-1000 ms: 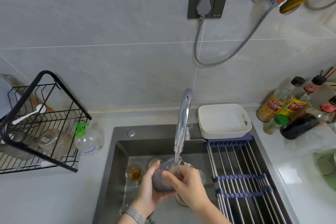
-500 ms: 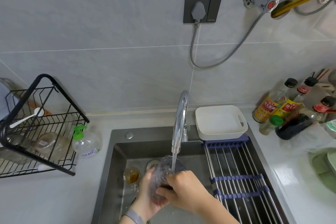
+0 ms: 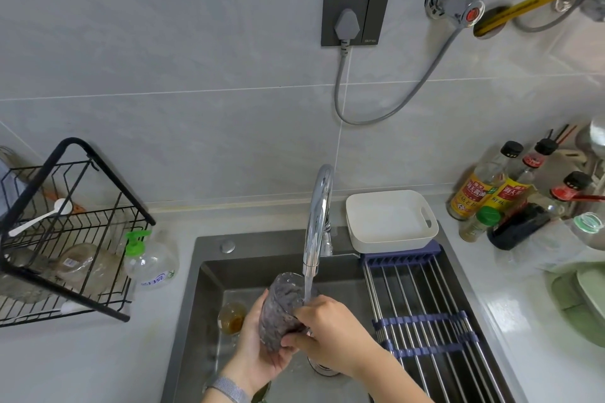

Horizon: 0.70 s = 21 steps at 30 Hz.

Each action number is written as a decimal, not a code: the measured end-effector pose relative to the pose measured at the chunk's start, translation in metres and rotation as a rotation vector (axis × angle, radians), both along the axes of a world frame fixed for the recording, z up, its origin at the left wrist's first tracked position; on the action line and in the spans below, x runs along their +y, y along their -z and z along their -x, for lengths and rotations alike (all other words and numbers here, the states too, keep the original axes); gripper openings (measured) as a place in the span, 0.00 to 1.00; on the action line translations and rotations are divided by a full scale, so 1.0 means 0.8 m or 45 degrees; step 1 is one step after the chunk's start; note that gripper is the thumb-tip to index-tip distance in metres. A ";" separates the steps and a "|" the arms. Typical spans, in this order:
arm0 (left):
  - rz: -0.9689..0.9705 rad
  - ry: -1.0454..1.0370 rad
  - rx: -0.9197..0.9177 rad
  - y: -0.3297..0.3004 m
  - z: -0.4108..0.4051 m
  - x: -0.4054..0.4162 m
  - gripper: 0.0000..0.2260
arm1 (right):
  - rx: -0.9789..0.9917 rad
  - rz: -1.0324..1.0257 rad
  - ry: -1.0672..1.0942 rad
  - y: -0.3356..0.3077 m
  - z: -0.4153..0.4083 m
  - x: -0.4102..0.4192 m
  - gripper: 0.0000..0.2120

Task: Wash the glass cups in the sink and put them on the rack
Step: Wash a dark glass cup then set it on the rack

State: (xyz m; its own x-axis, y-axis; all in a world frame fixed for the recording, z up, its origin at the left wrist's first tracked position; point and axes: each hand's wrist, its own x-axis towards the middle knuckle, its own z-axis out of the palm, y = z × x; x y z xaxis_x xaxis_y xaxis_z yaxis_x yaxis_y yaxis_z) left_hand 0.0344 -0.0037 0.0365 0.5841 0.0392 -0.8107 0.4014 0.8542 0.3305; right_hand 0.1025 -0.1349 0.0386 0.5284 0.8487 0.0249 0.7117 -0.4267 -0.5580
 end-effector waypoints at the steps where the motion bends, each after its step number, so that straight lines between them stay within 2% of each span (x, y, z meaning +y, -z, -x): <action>1: 0.012 -0.016 -0.015 0.002 0.000 0.000 0.29 | -0.021 -0.008 -0.004 -0.001 0.000 0.001 0.20; 9: 0.035 -0.065 -0.058 0.012 0.000 0.006 0.27 | -0.054 -0.020 0.019 -0.001 0.002 0.005 0.23; 15: -0.099 -0.093 -0.045 0.008 -0.003 0.002 0.23 | 0.058 -0.054 0.198 -0.009 0.013 0.015 0.15; 21: -0.098 -0.044 -0.037 0.012 -0.007 -0.004 0.23 | -0.016 -0.114 0.065 -0.006 0.002 0.007 0.18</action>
